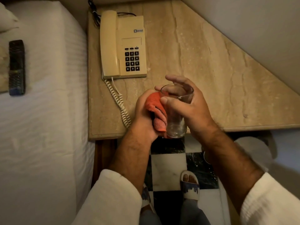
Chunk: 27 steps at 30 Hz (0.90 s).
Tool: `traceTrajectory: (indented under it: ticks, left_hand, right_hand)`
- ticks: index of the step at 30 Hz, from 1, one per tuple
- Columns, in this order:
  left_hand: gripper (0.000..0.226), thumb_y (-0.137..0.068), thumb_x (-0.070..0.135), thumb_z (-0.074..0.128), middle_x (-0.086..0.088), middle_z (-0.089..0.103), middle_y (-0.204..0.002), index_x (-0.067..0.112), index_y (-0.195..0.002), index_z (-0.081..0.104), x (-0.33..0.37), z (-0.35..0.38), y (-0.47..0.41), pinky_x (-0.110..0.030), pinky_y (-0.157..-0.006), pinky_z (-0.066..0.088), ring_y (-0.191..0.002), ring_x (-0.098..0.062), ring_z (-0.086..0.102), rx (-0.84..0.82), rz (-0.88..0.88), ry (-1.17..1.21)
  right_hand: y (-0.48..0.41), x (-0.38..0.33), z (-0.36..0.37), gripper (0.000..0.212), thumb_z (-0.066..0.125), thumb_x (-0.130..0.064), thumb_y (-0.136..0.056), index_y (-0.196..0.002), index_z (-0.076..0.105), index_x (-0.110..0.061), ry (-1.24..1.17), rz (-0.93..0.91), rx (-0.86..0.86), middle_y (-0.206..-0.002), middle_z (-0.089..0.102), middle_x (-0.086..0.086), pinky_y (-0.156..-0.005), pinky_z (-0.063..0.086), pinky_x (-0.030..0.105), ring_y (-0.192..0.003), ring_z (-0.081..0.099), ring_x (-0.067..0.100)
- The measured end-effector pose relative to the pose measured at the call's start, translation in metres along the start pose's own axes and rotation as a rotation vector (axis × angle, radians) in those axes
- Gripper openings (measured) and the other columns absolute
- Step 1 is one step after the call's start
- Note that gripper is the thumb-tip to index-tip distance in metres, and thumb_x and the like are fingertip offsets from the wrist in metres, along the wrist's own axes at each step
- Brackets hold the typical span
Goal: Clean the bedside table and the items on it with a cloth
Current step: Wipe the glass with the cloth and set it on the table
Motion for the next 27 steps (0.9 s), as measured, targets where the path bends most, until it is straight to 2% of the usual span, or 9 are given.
traceTrajectory:
  ticks: [4,8,11,12,14,16,19,22,27]
  left_hand:
    - [0.037,-0.091,0.044,0.056,-0.005,0.074,-0.088,0.018,-0.081,0.080,0.000,0.005,0.005,-0.027,-0.066,0.059,-0.076,-0.017,0.072,0.031,0.185,-0.015]
    - [0.044,-0.087,0.051,0.052,-0.013,0.078,-0.099,0.016,-0.096,0.078,0.007,-0.014,0.027,-0.041,-0.072,0.060,-0.092,-0.030,0.075,0.167,0.402,-0.397]
    - [0.038,-0.084,0.054,0.046,0.013,0.068,-0.066,0.026,-0.068,0.066,0.036,-0.035,0.022,-0.027,-0.058,0.042,-0.065,-0.001,0.062,0.387,0.476,-0.800]
    - [0.038,-0.084,0.055,0.045,0.016,0.065,-0.062,0.027,-0.067,0.064,0.050,-0.040,0.020,-0.027,-0.058,0.041,-0.061,0.000,0.059,0.453,0.526,-0.853]
    - [0.039,-0.087,0.055,0.044,0.011,0.068,-0.073,0.026,-0.081,0.069,0.079,-0.047,0.017,-0.034,-0.064,0.051,-0.074,-0.011,0.064,0.565,0.714,-0.919]
    - [0.045,-0.092,0.053,0.043,0.002,0.070,-0.100,0.021,-0.106,0.071,0.094,-0.042,0.009,-0.040,-0.083,0.054,-0.096,-0.018,0.064,0.649,0.899,-1.166]
    - [0.051,-0.098,0.054,0.046,-0.005,0.062,-0.134,0.021,-0.134,0.062,0.074,-0.038,-0.016,-0.048,-0.110,0.043,-0.128,-0.025,0.055,0.697,0.880,-1.492]
    - [0.054,-0.100,0.052,0.047,-0.012,0.056,-0.150,0.019,-0.141,0.060,0.041,-0.040,-0.030,-0.057,-0.120,0.033,-0.144,-0.032,0.046,0.711,0.909,-1.672]
    - [0.054,-0.102,0.052,0.044,-0.012,0.049,-0.157,0.022,-0.146,0.056,0.028,-0.048,-0.039,-0.059,-0.123,0.027,-0.150,-0.034,0.040,0.732,0.990,-1.711]
  right_hand:
    - [-0.006,-0.009,-0.014,0.054,0.079,-0.012,-0.078,-0.126,0.061,0.004,0.029,-0.085,0.164,-0.108,0.080,0.017,-0.101,0.059,0.038,-0.107,0.077,0.029]
    - [-0.007,-0.010,-0.024,0.040,0.084,-0.017,-0.078,-0.112,0.066,-0.007,0.048,-0.113,0.372,-0.096,0.081,0.003,-0.093,0.060,0.034,-0.096,0.079,0.018]
    - [-0.019,-0.018,-0.020,0.043,0.086,-0.015,-0.081,-0.116,0.064,-0.007,0.068,-0.155,0.402,-0.096,0.079,-0.002,-0.099,0.060,0.040,-0.096,0.076,0.010]
    - [-0.027,-0.024,-0.018,0.045,0.086,-0.013,-0.082,-0.118,0.062,-0.005,0.068,-0.182,0.387,-0.096,0.077,-0.003,-0.102,0.058,0.042,-0.097,0.075,0.008]
    - [-0.049,-0.039,-0.012,0.051,0.087,-0.012,-0.083,-0.124,0.058,-0.003,0.085,-0.228,0.344,-0.101,0.075,-0.001,-0.104,0.057,0.043,-0.102,0.073,0.012]
    - [-0.070,-0.055,-0.002,0.060,0.088,-0.012,-0.083,-0.130,0.054,-0.001,0.122,-0.268,0.280,-0.114,0.072,0.011,-0.107,0.055,0.044,-0.113,0.070,0.020]
    - [-0.099,-0.066,0.010,0.071,0.089,-0.003,-0.079,-0.134,0.045,0.010,0.209,-0.323,0.169,-0.125,0.064,0.024,-0.114,0.048,0.045,-0.122,0.062,0.032]
    - [-0.120,-0.070,0.016,0.074,0.089,-0.003,-0.077,-0.134,0.044,0.010,0.277,-0.357,0.101,-0.133,0.059,0.030,-0.117,0.045,0.046,-0.129,0.058,0.037]
    - [-0.142,-0.060,0.022,0.076,0.091,-0.009,-0.075,-0.136,0.046,0.001,0.332,-0.332,0.040,-0.136,0.059,0.017,-0.118,0.046,0.043,-0.132,0.057,0.023]
Point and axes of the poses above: each hand's wrist, its own y-axis away from the middle knuckle, its own z-axis out of the palm, x = y × z, the point moved 9 cm from there along -y, towards the middle knuckle
